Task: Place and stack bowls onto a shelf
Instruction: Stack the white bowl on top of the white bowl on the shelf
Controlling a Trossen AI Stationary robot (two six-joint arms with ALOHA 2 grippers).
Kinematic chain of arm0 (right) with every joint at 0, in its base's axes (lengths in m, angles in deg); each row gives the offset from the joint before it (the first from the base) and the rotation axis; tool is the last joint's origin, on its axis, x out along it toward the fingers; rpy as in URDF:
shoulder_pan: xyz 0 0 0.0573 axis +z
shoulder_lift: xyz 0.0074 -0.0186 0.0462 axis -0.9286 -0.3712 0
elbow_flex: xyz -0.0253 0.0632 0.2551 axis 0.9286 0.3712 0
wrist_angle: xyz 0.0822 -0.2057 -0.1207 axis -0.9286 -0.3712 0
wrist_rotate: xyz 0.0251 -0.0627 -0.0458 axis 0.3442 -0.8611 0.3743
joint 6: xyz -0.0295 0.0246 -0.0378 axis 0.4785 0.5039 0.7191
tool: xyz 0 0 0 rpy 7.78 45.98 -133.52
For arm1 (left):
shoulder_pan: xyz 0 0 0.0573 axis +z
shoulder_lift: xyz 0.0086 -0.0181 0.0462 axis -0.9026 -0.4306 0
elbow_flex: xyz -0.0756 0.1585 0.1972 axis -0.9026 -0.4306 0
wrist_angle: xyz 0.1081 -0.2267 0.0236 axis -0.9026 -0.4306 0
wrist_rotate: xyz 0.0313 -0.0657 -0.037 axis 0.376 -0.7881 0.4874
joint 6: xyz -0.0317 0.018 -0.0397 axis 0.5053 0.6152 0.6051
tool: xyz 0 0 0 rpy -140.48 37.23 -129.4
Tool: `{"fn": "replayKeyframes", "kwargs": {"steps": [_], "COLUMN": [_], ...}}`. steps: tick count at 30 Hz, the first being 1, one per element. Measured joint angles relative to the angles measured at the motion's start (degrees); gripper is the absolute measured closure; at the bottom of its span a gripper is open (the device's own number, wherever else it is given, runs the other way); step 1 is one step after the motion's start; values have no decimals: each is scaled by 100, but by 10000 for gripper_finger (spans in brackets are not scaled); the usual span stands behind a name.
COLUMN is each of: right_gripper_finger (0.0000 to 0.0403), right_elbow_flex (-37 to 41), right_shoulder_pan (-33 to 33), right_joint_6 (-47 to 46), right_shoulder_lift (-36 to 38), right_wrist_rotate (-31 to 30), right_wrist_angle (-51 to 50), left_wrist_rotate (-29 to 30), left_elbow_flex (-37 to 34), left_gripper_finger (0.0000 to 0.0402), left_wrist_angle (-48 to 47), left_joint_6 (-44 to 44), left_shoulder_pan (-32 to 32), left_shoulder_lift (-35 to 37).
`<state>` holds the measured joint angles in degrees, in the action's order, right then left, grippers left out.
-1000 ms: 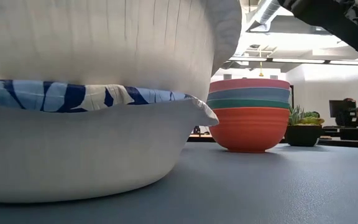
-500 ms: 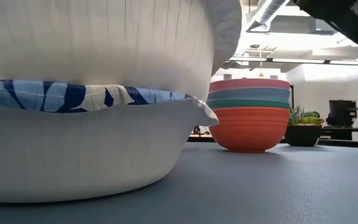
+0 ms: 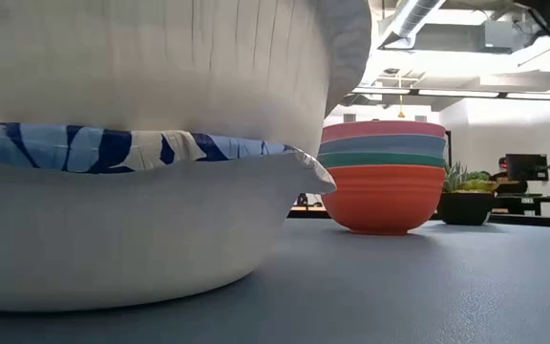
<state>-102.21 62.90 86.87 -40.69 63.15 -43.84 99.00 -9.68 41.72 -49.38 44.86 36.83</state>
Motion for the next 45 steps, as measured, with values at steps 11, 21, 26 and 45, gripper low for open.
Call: {"fn": "replayKeyframes", "kwargs": {"steps": [11,21,26,45], "right_gripper_finger": [382,382,382,347], "right_elbow_flex": [10,-2,-13,131], "right_shoulder_pan": [-51,-806,-1011,-1220], "right_joint_6": [1882,2828,2355,2296], "right_shoulder_lift": [162,-757,-817,-923], "right_wrist_rotate": [-3245,-3865,-3337,-2956], "right_wrist_angle": [1417,1991,1870,1905], "left_wrist_rotate": [7,21,34,306], "left_elbow_flex": [0,2,2,2], "left_gripper_finger": [266,266,266,266], "left_wrist_angle": [-73,-183,-257,-335], "left_joint_6": [101,195,282,238], "left_shoulder_pan": [-1,0,0,0], "left_shoulder_lift": [0,-4,-13,-13]}}
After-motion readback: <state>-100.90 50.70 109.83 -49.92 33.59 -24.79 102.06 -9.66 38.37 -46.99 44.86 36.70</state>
